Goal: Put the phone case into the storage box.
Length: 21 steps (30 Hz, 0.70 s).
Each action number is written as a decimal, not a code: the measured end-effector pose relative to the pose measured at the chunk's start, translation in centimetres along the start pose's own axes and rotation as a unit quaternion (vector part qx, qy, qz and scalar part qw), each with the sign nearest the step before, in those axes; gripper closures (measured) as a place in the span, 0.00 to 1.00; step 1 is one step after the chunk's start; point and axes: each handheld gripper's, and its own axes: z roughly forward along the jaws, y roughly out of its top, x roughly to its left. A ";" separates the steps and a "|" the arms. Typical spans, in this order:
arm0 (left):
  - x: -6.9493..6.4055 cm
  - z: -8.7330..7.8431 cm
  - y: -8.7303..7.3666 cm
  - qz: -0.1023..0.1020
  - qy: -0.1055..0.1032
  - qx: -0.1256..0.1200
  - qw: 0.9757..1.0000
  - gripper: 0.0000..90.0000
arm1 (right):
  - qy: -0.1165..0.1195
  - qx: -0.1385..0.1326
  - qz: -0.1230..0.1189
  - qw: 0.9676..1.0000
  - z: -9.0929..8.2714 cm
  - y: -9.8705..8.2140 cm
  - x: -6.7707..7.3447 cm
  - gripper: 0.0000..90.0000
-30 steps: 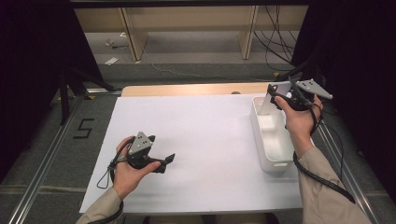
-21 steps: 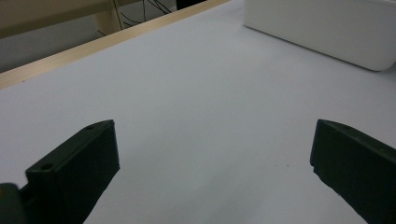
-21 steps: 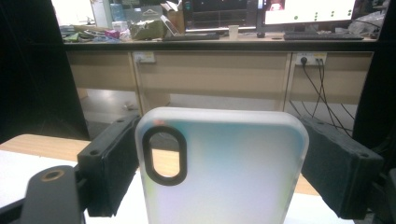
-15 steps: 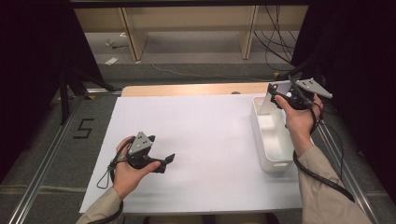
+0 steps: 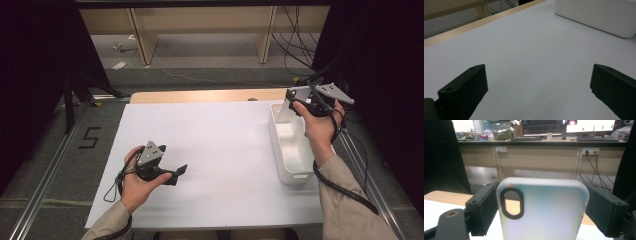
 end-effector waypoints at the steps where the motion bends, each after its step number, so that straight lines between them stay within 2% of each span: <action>1: 0.0 0.0 0.0 0.000 0.000 0.000 1.000 0.01 | 0.000 0.000 0.000 1.000 0.0 0.0 0.0 0.20; 21: 0.0 0.0 0.0 0.001 0.000 0.001 1.000 0.01 | -0.001 0.001 -0.004 1.000 0.6 0.0 0.2 0.20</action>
